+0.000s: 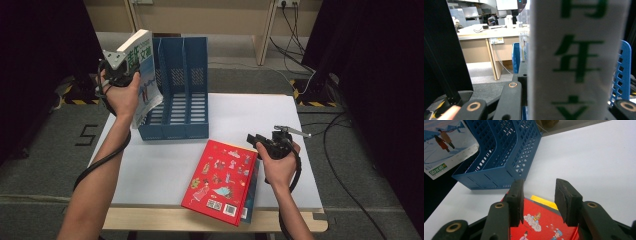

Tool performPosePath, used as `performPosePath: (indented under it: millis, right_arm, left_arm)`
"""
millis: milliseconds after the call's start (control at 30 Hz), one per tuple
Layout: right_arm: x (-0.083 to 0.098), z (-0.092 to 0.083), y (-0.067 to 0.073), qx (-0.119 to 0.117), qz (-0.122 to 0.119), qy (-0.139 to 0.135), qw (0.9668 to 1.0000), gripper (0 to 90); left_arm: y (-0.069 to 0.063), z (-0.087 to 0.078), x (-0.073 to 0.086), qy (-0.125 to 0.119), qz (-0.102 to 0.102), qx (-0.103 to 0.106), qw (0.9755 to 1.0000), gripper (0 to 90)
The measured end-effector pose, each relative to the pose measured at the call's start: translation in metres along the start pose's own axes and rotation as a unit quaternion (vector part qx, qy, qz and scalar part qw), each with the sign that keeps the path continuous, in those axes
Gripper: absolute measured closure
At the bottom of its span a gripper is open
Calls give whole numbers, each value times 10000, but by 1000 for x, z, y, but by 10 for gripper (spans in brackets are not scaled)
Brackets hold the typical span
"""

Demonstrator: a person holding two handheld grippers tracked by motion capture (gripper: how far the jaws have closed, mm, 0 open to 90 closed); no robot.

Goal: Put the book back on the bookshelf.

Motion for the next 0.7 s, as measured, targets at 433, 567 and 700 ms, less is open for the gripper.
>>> performPosePath:
  millis: [433,567,700]
  right_arm:
    - [2,-1,-3,6,26,17,10000,597]
    - [1,-2,-4,38,39,-7,10000,598]
    - [0,-4,-5,48,21,-23,10000,599]
  left_arm:
    - [-12,10,2,8,-200,427,9989,735]
    - [-12,14,4,-2,-218,412,9989,735]
    - [-14,17,5,-62,-133,414,9990,735]
Point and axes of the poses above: each handheld gripper's, and its own axes: z roughly forward along the jaws, x roughly out of its underside, y roughly to its left, the point moved 10 cm from there along z, roughly forward along the jaws, and after that the axes turned 11 degrees about -x, right-handed, at the moved point
